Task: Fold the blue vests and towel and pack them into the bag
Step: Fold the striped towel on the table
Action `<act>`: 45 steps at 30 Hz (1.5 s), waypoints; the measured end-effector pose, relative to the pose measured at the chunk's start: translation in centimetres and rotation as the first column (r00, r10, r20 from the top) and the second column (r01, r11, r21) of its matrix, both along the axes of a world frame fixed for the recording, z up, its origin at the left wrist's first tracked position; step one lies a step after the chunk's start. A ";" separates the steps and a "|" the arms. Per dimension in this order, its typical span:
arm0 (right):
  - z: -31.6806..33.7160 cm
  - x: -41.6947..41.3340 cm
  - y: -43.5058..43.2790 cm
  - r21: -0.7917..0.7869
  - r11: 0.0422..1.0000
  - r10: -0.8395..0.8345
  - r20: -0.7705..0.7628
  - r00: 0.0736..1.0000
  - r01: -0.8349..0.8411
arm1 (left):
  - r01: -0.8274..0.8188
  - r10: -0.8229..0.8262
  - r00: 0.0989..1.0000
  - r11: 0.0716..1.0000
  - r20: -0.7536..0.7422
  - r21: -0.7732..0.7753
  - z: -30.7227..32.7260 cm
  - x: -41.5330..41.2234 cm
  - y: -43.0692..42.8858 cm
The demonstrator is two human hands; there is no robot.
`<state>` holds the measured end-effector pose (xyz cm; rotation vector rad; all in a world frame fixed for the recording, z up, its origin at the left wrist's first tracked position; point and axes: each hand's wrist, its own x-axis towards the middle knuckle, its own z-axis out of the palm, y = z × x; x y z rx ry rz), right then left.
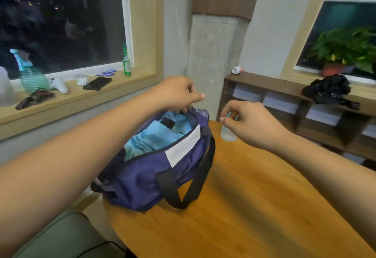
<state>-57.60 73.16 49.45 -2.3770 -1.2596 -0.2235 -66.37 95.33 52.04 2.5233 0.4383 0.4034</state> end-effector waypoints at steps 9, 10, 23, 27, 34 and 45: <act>-2.4 -0.1 -16.4 0.048 0.970 -0.237 -0.037 0.971 0.239 | 0.251 -0.247 0.965 0.967 0.088 -0.045 -3.8 4.9 -13.3; -3.0 0.0 -18.2 0.050 0.962 -0.268 -0.046 0.962 0.270 | 0.278 -0.273 0.959 0.959 0.080 -0.057 -4.6 5.6 -14.8; -11.0 2.0 -36.3 -0.043 0.817 -0.576 -0.075 0.814 0.575 | 0.478 -0.486 0.868 0.874 -0.101 -0.089 -16.9 11.4 -29.2; -13.2 3.4 -39.9 -0.079 0.729 -0.684 -0.042 0.728 0.680 | 0.508 -0.512 0.846 0.859 -0.151 -0.065 -19.4 11.6 -30.9; -17.1 6.2 -43.4 -0.159 0.568 -0.821 -0.042 0.569 0.808 | 0.536 -0.517 0.836 0.841 -0.185 0.071 -22.8 12.0 -31.9; -21.1 9.1 -38.5 -0.283 0.604 -0.784 -0.044 0.619 0.745 | 0.563 -0.544 0.825 0.816 -0.151 0.135 -24.7 12.3 -31.1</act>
